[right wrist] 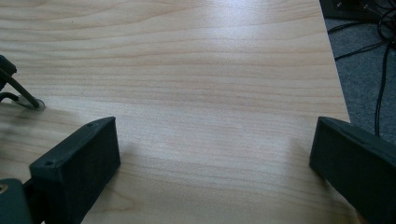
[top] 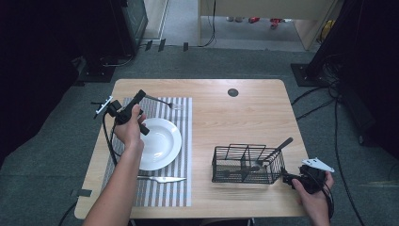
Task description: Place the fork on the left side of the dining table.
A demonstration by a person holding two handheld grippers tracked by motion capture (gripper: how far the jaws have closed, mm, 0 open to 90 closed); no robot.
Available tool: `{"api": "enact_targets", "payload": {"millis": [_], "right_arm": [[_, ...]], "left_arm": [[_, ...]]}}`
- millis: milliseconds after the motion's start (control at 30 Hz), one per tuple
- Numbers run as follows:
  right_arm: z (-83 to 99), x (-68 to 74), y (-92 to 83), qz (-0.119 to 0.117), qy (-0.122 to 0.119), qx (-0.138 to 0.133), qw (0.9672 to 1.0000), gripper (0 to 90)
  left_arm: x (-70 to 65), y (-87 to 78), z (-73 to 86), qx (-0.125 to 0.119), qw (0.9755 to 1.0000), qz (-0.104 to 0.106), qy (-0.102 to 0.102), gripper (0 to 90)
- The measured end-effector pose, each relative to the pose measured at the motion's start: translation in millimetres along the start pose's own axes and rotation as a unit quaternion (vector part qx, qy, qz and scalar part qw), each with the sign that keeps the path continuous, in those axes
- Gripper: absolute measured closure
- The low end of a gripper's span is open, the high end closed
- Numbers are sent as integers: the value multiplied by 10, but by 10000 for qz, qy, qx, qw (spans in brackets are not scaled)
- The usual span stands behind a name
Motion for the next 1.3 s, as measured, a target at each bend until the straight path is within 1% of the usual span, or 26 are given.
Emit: {"api": "enact_targets", "payload": {"millis": [33, 200, 233, 267, 333, 467, 500, 533, 567, 600, 633, 667, 700, 733, 767, 800, 833, 900, 933, 1000, 1100, 1200, 1233, 1267, 1300], "right_arm": [[0, 0, 0, 0, 0, 0, 10000, 13], [0, 0, 0, 0, -1, 1, 10000, 13], [0, 0, 0, 0, 0, -1, 10000, 14], [0, 0, 0, 0, 1, 0, 10000, 13], [0, 0, 0, 0, 0, 0, 10000, 13], [0, 0, 0, 0, 0, 0, 10000, 13], [0, 0, 0, 0, 1, 0, 10000, 13], [0, 0, 0, 0, 1, 0, 10000, 13], [0, 0, 0, -1, 1, -1, 10000, 14], [0, 0, 0, -1, 1, -1, 10000, 14], [0, 0, 0, -1, 3, -1, 10000, 14], [0, -1, 0, -2, 2, -3, 10000, 13], [0, 0, 0, -2, 2, -1, 10000, 14], [0, 0, 0, -2, 2, -1, 10000, 14], [0, -1, 0, -1, 2, -2, 10000, 14], [0, 0, 0, -2, 1, -2, 10000, 14], [0, 0, 0, -1, 3, -1, 10000, 14], [0, 0, 0, -1, 2, -1, 10000, 14], [0, 0, 0, -2, 2, -1, 10000, 14], [0, 0, 0, -1, 2, -2, 10000, 14], [0, 0, -1, 0, 4, -1, 10000, 14], [0, 0, 0, -1, 3, -1, 10000, 14], [0, 0, 0, -1, 2, -1, 10000, 14], [0, 0, 0, -1, 2, -1, 10000, 14], [0, 0, 0, -1, 2, -1, 10000, 14]], "left_arm": [[49, 12, 8, 47, 9999, -65, -90, 886], [227, 66, 47, 123, 9990, -319, -274, 885], [275, 78, 58, 115, 9985, -380, -375, 885], [290, 81, 63, 121, 9983, -396, -408, 885], [348, 92, 86, 138, 9973, -495, -527, 886], [461, 102, 127, 147, 9955, -699, -630, 883], [515, 102, 143, 62, 9938, -767, -797, 870], [515, 102, 143, 62, 9938, -767, -797, 867], [576, 74, 157, 225, 9895, -1125, -877, 864], [576, 74, 157, 225, 9895, -1125, -877, 846], [610, 62, 166, 342, 9872, -1322, -827, 846], [626, 59, 172, 379, 9866, -1374, -794, 837], [659, 63, 183, 433, 9856, -1441, -774, 798], [659, 63, 183, 433, 9856, -1441, -774, 773], [672, 64, 188, 461, 9850, -1467, -777, 773], [684, 66, 191, 471, 9848, -1499, -745, 751], [692, 73, 194, 497, 9848, -1526, -671, 711], [706, 96, 211, 605, 9844, -1587, -449, 598], [706, 103, 215, 668, 9839, -1608, -402, 563], [698, 113, 214, 762, 9834, -1615, -333, 536], [688, 132, 200, 922, 9810, -1690, -251, 471], [687, 151, 189, 1042, 9773, -1836, -174, 395], [693, 163, 187, 1128, 9754, -1887, -153, 374], [693, 163, 187, 1128, 9754, -1887, -153, 360], [700, 166, 186, 1189, 9739, -1930, -134, 360]]}}
Point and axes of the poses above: each handheld gripper's, and its own axes: y roughly forward along the jaws, z roughly out of its underside, x roughly to its left, the point moved 5 cm from there along y, roughly forward along the jaws, and after that the axes turned 3 degrees about -x, right-handed, at the moved point
